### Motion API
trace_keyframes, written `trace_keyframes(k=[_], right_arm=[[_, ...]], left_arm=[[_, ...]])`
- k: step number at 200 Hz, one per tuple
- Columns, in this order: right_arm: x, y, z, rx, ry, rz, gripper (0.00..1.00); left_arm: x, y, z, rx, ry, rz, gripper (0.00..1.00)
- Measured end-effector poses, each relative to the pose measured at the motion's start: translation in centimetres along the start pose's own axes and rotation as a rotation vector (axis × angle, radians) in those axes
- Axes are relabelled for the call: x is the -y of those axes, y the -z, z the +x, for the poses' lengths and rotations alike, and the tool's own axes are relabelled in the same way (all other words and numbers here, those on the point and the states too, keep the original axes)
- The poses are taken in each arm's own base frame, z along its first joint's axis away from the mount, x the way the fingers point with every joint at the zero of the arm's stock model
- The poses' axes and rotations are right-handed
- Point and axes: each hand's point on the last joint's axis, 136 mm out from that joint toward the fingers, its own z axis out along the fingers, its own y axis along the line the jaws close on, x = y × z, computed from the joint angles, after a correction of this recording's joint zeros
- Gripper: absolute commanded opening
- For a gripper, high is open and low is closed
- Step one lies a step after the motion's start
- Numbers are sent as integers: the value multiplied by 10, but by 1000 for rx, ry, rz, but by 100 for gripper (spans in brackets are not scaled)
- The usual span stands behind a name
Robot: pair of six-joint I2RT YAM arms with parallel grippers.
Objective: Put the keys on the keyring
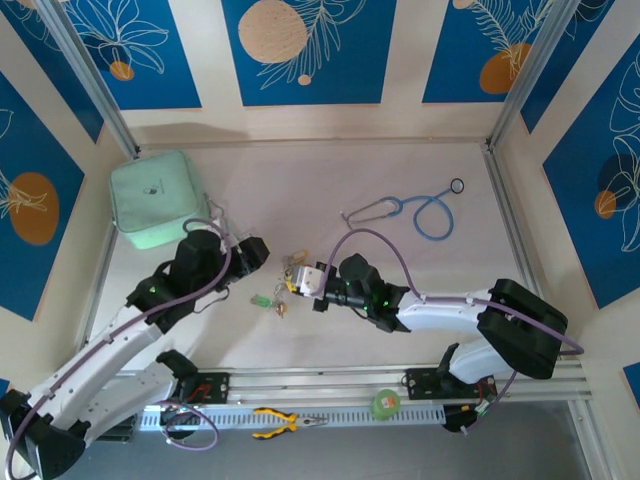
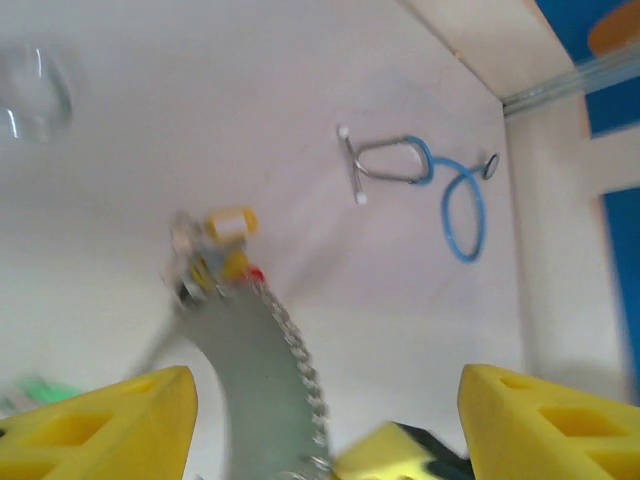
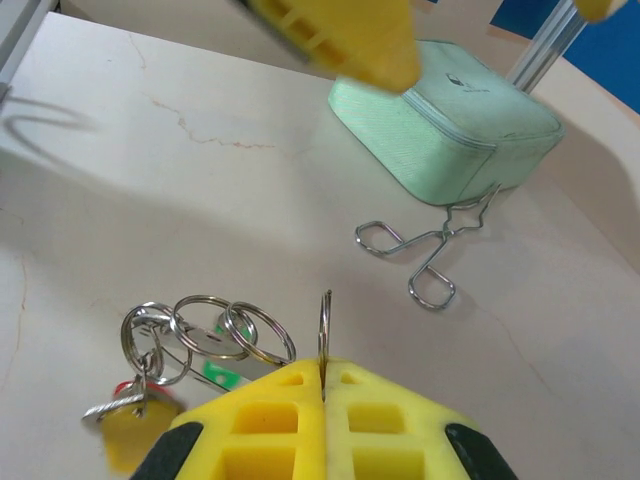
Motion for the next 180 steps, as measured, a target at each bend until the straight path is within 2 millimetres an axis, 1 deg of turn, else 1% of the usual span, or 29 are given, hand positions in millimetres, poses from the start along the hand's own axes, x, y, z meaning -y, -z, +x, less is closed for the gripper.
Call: trace_keyframes(k=[13, 25, 35, 45, 64, 76, 84, 110, 126, 162, 180], right_arm=[[0, 0, 0, 2, -11, -10, 0], [-1, 1, 0, 5, -26, -20, 0], [-1, 1, 1, 6, -36, -28, 0], [-1, 1, 1, 7, -45, -35, 0], [-1, 1, 1, 4, -53, -47, 0], [-1, 1, 1, 0, -56, -53, 0], [-1, 1, 1, -2, -57, -58, 0], [-3, 2, 1, -3, -58, -68, 0], [-4, 3, 2, -7, -59, -75, 0], [-7, 5, 2, -13, -53, -93, 0], [-9, 5, 2, -14, -47, -101, 0]], left_arm=[[2, 0, -4, 35, -217, 21, 61], [0, -4, 3, 39, -406, 44, 57], [-6, -8, 17, 19, -576, 68, 54], [-14, -12, 33, -8, -710, 89, 50], [-25, -16, 64, -56, -961, 167, 49], [-27, -16, 76, -67, -1091, 216, 47], [-26, -16, 80, -65, -1160, 242, 45], [-16, -18, 82, -27, -1326, 309, 38], [-12, -21, 83, -12, -1388, 337, 36], [-5, -25, 86, 2, -1461, 385, 36], [-3, -28, 88, 3, -1481, 405, 30]])
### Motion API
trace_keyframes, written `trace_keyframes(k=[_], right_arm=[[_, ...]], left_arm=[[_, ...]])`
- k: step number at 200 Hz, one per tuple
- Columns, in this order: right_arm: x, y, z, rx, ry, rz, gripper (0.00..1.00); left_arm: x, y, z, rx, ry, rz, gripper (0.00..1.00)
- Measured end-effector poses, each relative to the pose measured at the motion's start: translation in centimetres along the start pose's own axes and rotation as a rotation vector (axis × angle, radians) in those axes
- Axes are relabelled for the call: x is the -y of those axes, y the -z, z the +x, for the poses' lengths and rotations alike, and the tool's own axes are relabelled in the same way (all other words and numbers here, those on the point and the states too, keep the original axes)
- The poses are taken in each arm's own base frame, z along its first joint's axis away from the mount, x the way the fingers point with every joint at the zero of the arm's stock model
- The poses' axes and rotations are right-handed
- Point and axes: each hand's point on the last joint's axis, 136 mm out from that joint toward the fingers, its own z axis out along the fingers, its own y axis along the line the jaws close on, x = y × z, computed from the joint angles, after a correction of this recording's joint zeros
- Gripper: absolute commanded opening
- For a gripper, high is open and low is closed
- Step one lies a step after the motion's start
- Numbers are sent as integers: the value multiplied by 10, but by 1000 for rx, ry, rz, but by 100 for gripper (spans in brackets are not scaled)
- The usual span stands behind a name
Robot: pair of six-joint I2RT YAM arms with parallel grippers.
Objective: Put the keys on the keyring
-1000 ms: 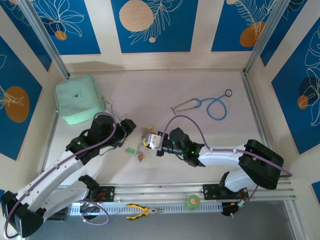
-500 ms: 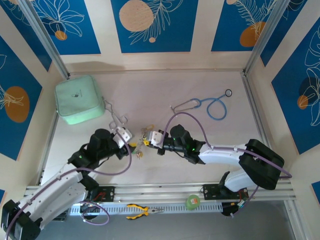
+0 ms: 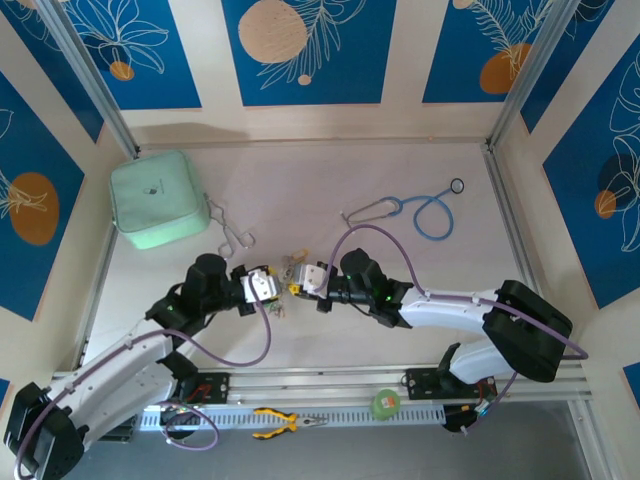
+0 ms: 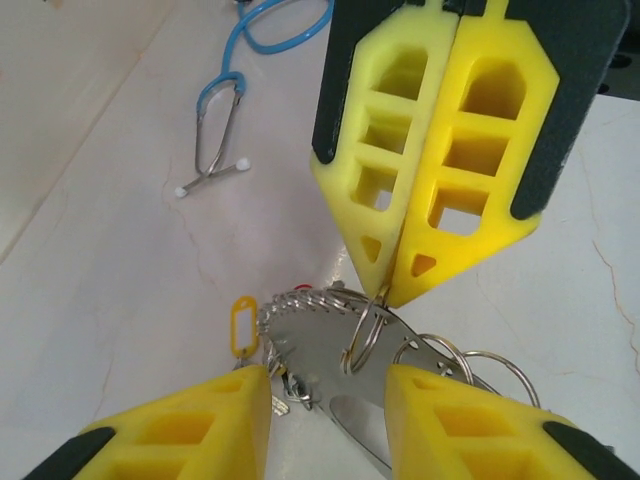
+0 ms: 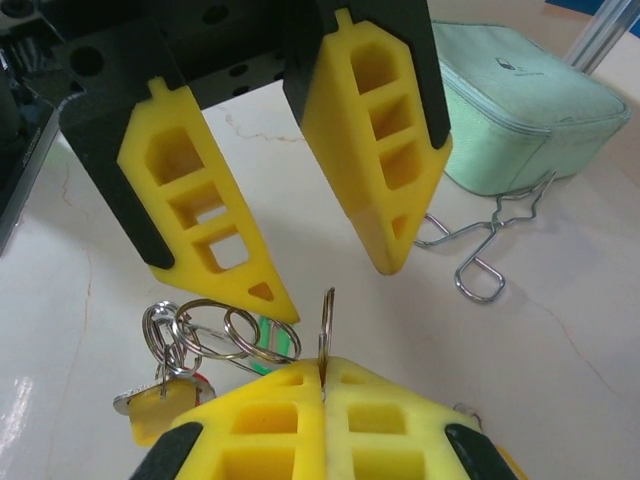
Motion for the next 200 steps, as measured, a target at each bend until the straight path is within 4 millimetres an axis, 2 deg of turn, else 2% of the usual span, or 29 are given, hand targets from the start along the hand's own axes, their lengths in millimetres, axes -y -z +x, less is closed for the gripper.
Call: trace_keyframes(k=[50, 77, 115, 144, 166, 200], right_arm=[[-3, 0, 0, -2, 16, -20, 0], [-3, 1, 1, -6, 20, -21, 0], [-2, 2, 2, -10, 19, -17, 0], [-2, 2, 2, -12, 23, -18, 0], [-2, 1, 2, -18, 33, -20, 16], [-4, 0, 1, -32, 49, -28, 19]], left_arm=[[7, -5, 0, 12, -26, 48, 17], [10, -6, -1, 18, -27, 64, 7], [10, -6, -1, 21, -37, 68, 0], [11, -6, -1, 22, -44, 69, 0], [11, -6, -2, 23, -45, 69, 0], [10, -5, -2, 25, -46, 68, 0]])
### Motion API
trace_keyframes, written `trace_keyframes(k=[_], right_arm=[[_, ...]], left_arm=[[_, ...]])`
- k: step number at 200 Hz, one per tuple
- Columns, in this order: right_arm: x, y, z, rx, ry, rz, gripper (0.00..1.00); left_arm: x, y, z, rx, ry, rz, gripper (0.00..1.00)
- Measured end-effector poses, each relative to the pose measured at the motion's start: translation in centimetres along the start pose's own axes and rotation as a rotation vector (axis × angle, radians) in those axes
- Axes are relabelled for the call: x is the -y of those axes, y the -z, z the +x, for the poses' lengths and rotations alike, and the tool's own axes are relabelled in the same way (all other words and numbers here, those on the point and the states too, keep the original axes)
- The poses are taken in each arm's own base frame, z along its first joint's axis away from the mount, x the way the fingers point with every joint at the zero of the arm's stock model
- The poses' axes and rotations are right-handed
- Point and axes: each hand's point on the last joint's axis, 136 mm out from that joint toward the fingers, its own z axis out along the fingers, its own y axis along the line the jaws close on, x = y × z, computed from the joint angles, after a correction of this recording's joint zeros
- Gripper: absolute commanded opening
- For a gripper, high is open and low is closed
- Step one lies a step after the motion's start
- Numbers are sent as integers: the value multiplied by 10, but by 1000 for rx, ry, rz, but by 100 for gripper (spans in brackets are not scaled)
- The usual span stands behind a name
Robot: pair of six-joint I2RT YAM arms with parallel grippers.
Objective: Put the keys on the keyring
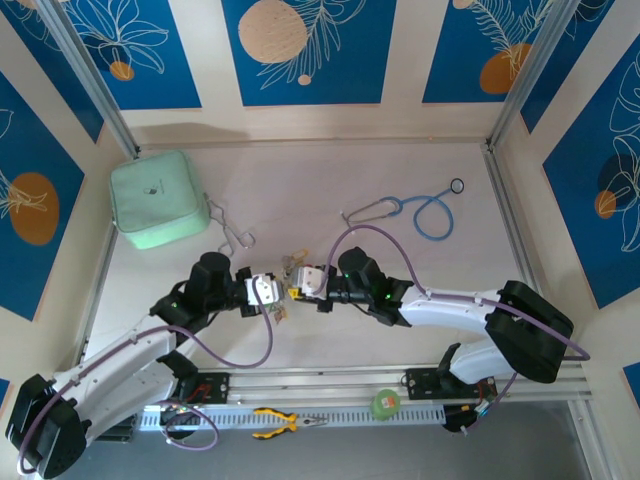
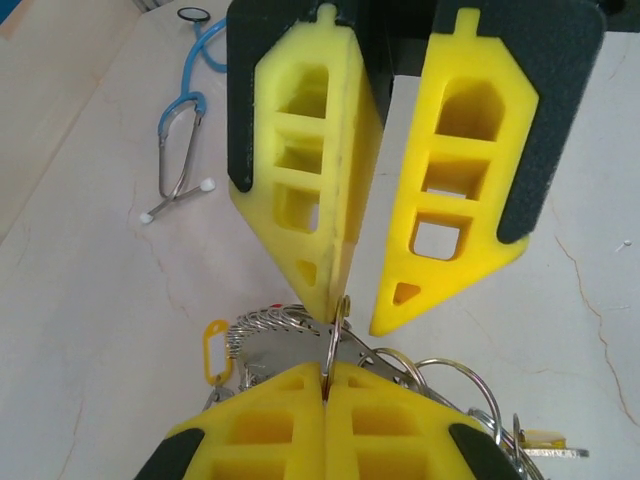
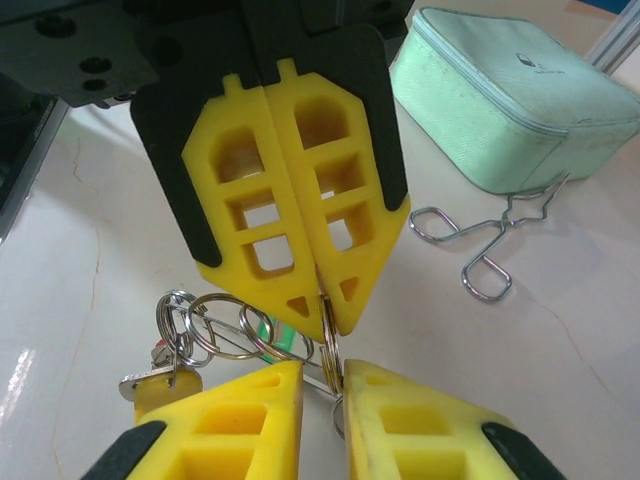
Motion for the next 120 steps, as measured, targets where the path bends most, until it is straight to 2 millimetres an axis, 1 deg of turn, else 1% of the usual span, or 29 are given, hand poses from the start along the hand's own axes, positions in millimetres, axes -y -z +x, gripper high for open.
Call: trace_keyframes(k=[26, 52, 68, 83, 85, 91, 96, 107, 120], right_arm=[[1, -1, -1, -8, 7, 3, 17], [2, -1, -2, -10, 11, 5, 13], [2, -1, -2, -12, 11, 8, 8], [3, -1, -2, -13, 18, 10, 1], [3, -1, -3, -13, 20, 10, 0], [3, -1, -3, -14, 20, 10, 0], [3, -1, -2, -15, 22, 10, 0], [2, -1, -3, -15, 20, 7, 0], [-1, -2, -3, -15, 23, -2, 0]], left_arm=[[-1, 0, -1, 2, -1, -1, 0], [-1, 1, -1, 3, -7, -2, 0], [-1, 1, -2, 4, -9, -2, 0], [-1, 1, -1, 2, -8, -1, 0], [0, 1, -1, 2, -7, 0, 2], [0, 1, -1, 0, -7, 1, 13], [-1, 1, -1, 0, -6, 0, 18], [-1, 1, -2, 0, -4, -1, 22], [-1, 1, -3, 3, -7, -3, 24]])
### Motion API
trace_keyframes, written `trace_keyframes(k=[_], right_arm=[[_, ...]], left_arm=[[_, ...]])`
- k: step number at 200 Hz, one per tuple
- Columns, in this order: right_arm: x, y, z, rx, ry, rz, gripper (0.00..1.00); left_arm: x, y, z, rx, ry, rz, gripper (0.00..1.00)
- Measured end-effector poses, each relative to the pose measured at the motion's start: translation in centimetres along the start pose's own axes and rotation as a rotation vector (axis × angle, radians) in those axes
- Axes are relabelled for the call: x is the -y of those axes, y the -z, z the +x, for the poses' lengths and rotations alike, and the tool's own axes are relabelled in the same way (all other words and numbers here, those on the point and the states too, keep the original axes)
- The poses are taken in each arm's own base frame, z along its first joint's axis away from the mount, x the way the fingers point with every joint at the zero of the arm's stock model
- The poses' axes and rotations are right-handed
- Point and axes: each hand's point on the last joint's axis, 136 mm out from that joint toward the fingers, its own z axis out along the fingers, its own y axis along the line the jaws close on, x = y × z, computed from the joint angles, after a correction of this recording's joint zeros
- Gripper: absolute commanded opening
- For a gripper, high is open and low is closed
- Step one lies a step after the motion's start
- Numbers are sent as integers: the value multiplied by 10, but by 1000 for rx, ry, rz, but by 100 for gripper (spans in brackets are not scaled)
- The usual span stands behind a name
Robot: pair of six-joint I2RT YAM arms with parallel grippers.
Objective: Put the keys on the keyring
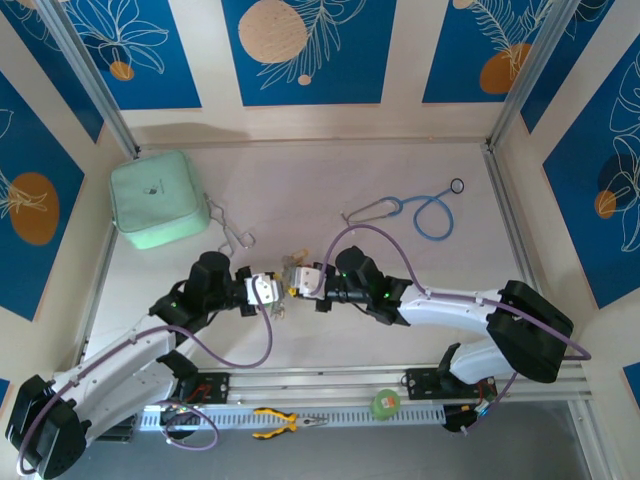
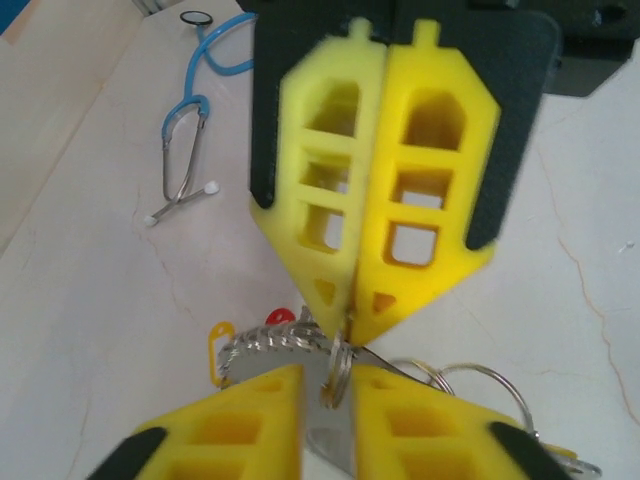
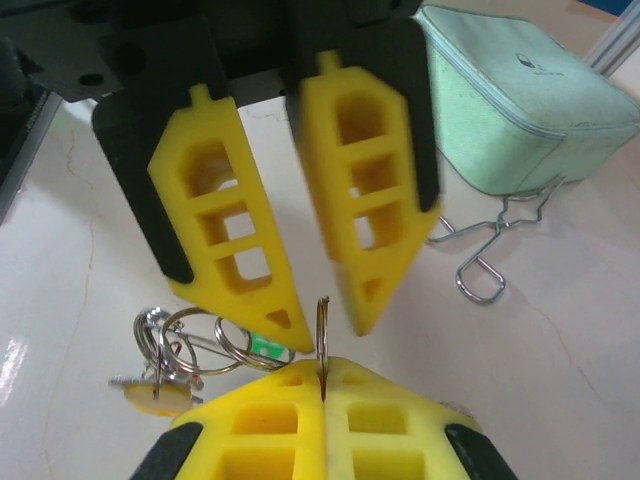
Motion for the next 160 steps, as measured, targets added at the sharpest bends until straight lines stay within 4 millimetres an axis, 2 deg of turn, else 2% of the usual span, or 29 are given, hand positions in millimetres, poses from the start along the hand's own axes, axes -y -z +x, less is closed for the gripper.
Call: trace_keyframes(k=[53, 93, 126, 146, 160], right_arm=[[-4, 3, 2, -16, 21, -15, 0], [-8, 6, 3, -22, 38, -31, 0], [-9, 6, 4, -25, 39, -38, 0], [-9, 6, 4, -26, 38, -39, 10], [-9, 6, 4, -27, 35, -40, 13]], left_arm=[[3, 1, 0, 3, 1, 13, 22], [9, 0, -3, 20, 9, 56, 13], [14, -1, -4, 25, 18, 84, 0], [15, -1, -4, 28, 22, 90, 0], [16, -1, -5, 31, 23, 96, 0]])
